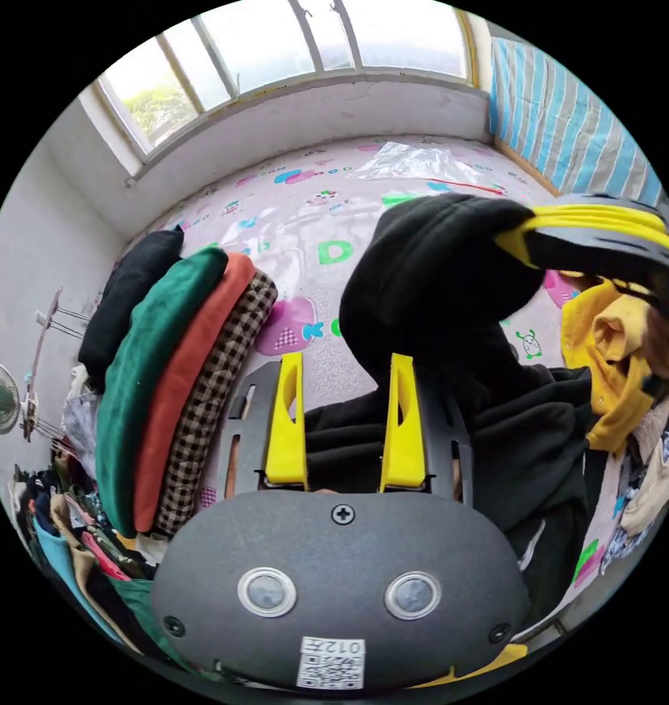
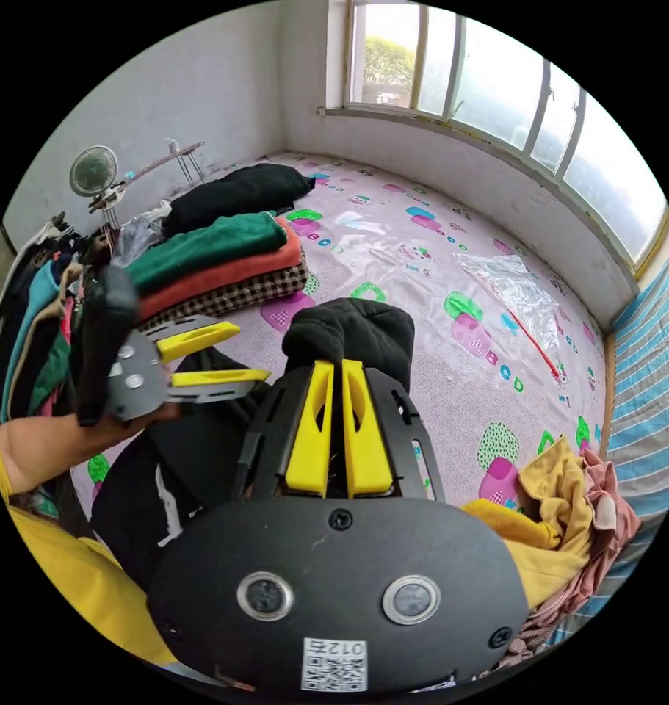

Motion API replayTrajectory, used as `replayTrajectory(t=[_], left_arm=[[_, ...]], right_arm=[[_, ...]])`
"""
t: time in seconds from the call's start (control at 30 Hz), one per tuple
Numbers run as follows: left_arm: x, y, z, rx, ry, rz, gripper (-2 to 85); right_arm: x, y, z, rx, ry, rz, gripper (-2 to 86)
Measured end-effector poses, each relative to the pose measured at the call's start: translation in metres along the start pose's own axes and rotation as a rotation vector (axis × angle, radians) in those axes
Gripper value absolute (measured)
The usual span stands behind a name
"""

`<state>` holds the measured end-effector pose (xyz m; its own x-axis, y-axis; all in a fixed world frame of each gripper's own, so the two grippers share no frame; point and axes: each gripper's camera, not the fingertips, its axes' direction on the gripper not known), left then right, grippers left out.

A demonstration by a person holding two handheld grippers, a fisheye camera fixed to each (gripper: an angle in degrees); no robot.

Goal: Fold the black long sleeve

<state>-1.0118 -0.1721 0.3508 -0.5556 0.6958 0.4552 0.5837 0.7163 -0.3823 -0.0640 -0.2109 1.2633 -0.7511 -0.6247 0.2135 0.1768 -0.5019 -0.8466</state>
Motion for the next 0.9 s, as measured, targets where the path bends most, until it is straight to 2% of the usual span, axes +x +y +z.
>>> replayTrajectory(t=[0.1,0.2,0.4,0.47,0.6,0.67,0.77,0.83,0.9], left_arm=[[0.017,-0.004,-0.013,0.012,-0.036,0.070,10.3],[0.028,0.017,-0.046,0.137,-0.027,0.198,5.2],[0.010,0.095,-0.098,0.245,0.026,0.246,0.6],[0.008,0.137,-0.108,0.283,0.011,0.278,0.2],[0.022,0.200,-0.104,0.301,-0.068,0.372,0.0],[0.040,0.237,-0.085,0.278,-0.166,0.472,-0.1],[0.052,0.269,-0.052,0.230,-0.299,0.474,-0.1],[0.051,0.282,-0.034,0.199,-0.327,0.467,-0.1],[0.042,0.286,-0.021,0.143,-0.273,0.451,-0.1]], right_arm=[[-0.009,0.027,-0.049,0.060,-0.038,-0.038,2.6],[-0.019,0.060,-0.092,0.129,-0.077,-0.056,2.5],[-0.070,0.136,-0.151,0.203,-0.064,-0.180,2.1],[-0.105,0.168,-0.162,0.200,0.005,-0.254,2.1],[-0.160,0.220,-0.156,0.166,0.186,-0.379,2.3],[-0.188,0.255,-0.141,0.143,0.273,-0.429,2.6],[-0.209,0.290,-0.112,0.100,0.371,-0.393,3.4],[-0.214,0.307,-0.093,0.072,0.414,-0.357,4.4],[-0.215,0.321,-0.077,0.010,0.430,-0.341,5.7]])
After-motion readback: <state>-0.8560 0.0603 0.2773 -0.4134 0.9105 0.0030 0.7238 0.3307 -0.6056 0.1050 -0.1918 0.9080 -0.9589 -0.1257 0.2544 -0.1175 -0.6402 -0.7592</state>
